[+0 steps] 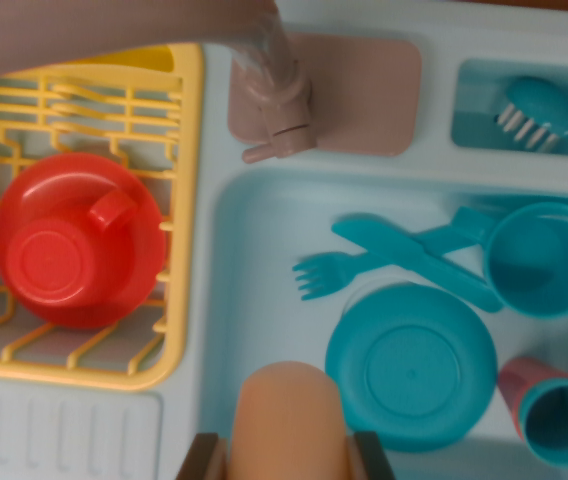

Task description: Pick detergent from the sink

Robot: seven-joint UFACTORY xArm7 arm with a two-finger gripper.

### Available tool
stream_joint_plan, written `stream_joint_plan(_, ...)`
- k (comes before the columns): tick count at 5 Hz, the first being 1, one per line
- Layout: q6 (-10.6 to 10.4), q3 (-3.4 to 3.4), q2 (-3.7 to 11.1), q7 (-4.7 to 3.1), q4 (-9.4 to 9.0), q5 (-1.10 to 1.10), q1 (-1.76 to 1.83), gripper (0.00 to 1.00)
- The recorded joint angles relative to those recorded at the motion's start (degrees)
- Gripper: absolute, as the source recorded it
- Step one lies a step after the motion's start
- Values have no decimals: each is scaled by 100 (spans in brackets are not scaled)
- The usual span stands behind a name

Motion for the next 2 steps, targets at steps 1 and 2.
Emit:
stream_joint_plan(1, 0, 0, 0, 0, 0, 0, 0, 100)
stream_joint_plan(2, 246, -1, -64, 16, 183, -11, 1, 100)
